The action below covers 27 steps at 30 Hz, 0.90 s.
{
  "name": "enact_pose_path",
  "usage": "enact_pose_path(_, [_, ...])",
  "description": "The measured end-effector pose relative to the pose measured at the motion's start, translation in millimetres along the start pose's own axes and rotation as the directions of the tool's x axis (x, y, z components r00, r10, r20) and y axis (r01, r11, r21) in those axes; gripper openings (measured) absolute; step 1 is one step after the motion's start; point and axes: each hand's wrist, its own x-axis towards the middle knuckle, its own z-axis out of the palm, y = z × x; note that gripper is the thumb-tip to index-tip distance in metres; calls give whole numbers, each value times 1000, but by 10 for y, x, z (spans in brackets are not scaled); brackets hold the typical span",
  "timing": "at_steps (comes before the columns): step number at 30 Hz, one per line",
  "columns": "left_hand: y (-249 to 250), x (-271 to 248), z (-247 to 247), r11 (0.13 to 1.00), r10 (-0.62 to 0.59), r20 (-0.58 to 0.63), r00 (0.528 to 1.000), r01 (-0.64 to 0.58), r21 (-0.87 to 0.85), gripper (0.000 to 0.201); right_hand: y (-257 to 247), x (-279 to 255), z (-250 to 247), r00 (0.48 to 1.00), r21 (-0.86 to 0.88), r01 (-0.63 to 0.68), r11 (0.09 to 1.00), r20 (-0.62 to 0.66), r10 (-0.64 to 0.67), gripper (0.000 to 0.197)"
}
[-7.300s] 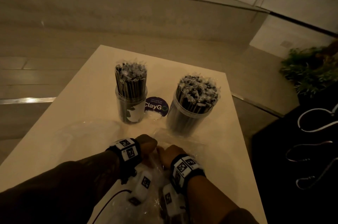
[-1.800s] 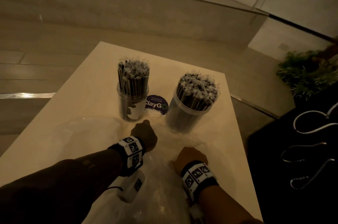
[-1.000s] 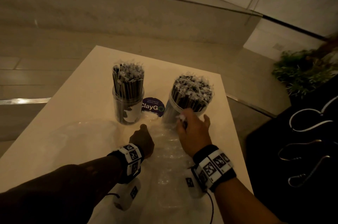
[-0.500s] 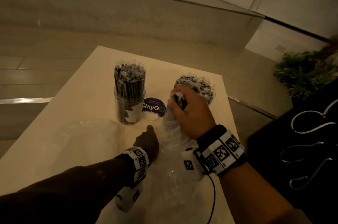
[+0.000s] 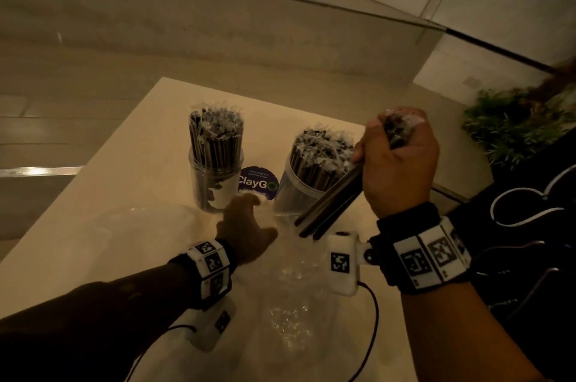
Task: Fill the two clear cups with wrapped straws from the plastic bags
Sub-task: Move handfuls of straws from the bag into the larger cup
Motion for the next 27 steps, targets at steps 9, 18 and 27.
enact_pose_path(9, [907,-100,-370,851,503,177,846,-450,-271,46,-43,-202,293,986,54,-145,988,92,139,9])
enact_pose_path(18, [1045,-81,-402,814,516,113,849,-444,-374,29,-248,14,100,898,-223,213,951,428,-101,48])
enact_pose_path(27, [1262,-26,-376,639,609,69,790,-437,-633,29,101,-237,208,899,26,-299,954,342,273,18])
